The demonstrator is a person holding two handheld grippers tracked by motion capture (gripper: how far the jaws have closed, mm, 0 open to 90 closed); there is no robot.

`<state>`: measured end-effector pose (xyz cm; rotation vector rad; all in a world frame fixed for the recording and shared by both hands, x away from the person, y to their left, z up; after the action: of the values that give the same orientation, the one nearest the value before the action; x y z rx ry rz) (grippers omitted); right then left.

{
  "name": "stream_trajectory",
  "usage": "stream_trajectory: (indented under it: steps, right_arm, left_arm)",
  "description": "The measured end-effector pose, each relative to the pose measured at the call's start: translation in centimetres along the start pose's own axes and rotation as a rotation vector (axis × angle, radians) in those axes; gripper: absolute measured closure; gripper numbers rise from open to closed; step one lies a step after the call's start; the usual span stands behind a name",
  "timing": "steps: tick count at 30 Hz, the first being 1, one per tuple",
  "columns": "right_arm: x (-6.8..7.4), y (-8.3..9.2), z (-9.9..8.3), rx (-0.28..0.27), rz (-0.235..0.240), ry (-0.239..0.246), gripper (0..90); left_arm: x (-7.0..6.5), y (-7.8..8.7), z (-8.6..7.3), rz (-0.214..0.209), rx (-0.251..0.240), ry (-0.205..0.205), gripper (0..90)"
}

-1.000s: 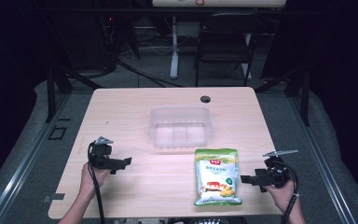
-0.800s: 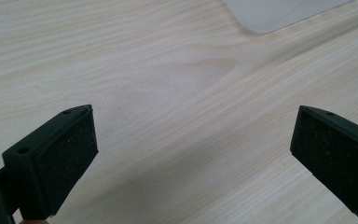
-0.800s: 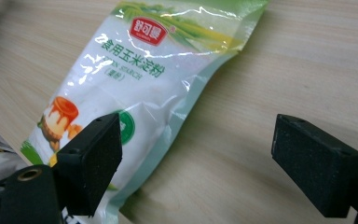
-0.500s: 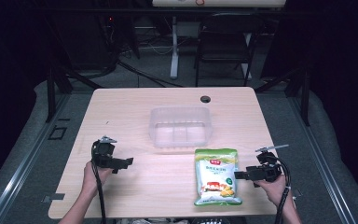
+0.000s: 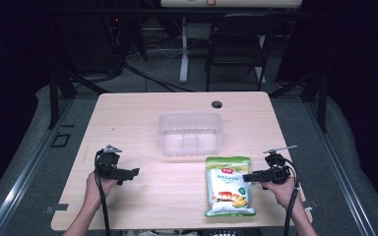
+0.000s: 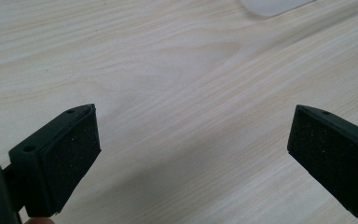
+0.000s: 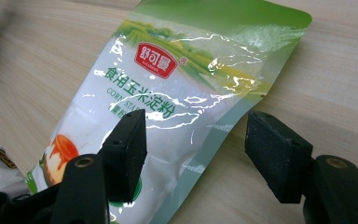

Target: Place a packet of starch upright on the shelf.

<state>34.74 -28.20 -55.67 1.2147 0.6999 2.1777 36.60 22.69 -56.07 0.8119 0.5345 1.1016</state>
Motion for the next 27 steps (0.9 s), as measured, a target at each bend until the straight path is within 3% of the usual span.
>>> stream_trajectory:
  steps: [8, 11, 15, 17, 27]
  right_arm:
    - [-0.7, -1.0, 0.5, 0.025, -0.013, -0.028, 40.7]
    - [-1.0, -1.2, 0.7, 0.005, -0.011, -0.051, 42.4]
    - [-1.3, -1.4, 1.0, 0.035, -0.019, -0.053, 42.8]
    - [-1.4, -1.5, 1.0, 0.018, -0.023, -0.062, 44.2]
    - [-1.9, -1.7, 1.0, 0.032, -0.018, -0.11, 49.2]
  left_arm:
    - [-0.1, -0.2, 0.1, -0.004, 0.003, -0.012, 2.6]
    - [-0.1, -0.3, 0.2, 0.0, 0.003, -0.015, 2.7]
    - [-0.1, -0.3, 0.1, 0.0, 0.004, -0.011, 2.8]
    - [0.0, -0.3, 0.1, 0.0, 0.005, -0.013, 2.9]
    - [0.0, -0.4, 0.1, -0.004, 0.015, -0.014, 3.2]
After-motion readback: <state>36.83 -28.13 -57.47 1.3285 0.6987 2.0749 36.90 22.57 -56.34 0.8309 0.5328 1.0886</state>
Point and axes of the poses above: each handheld gripper's, and its own axes: y roughly backward along the jaws, z roughly out of its top, x roughly to its left, the point moved 2 cm from there along -y, roughly forward along the jaws, and after that the axes turned 11 degrees about z, right-handed, at the moved point
